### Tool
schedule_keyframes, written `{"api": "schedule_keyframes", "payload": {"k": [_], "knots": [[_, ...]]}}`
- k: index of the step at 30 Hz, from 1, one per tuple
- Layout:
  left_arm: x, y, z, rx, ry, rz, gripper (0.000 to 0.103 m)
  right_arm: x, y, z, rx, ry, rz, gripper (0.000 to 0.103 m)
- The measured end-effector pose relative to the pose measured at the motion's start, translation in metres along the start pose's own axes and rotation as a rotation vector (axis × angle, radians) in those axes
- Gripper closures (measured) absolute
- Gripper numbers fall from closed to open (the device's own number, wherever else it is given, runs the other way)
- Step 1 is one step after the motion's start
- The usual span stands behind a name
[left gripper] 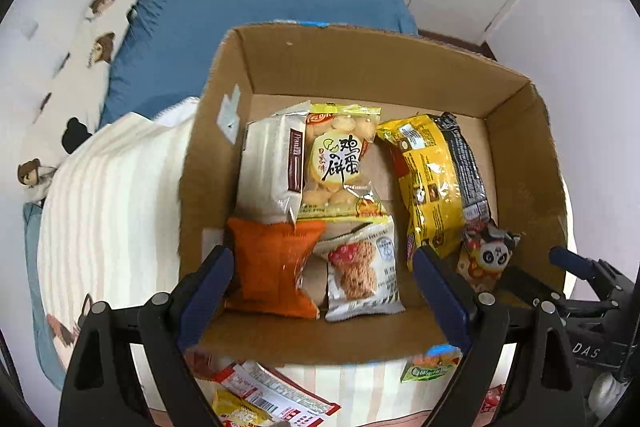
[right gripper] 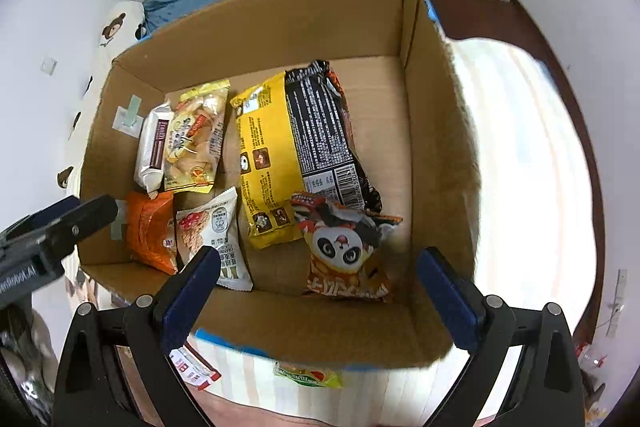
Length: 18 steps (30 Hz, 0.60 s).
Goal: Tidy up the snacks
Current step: 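Lift both tools out of the box toward the snacks on the bed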
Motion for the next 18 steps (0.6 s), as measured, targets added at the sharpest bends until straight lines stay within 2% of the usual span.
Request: {"api": "schedule_keyframes", "payload": {"k": [12,18], "knots": [[0.016,-0.066,-0.044,0.175,0.028,0.087,0.011,-0.015,-0.068,-0.045,0.181,-0.044,0.004,0.002],[0.024,-0.098,-0.063,0.261,0.031,0.110,0.011,-0.016,-0.099,-0.070,0.225,-0.026,0.043,0.002]]}}
Point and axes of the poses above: each gripper's, at about its wrist camera, not at the fingertips, and y roughly the way its jaws point, x to its right, z to its top, the point moved 5 cm from there along y, roughly the way its jaws point, and after that the axes turned 8 degrees about y, right-handed, at the moved point
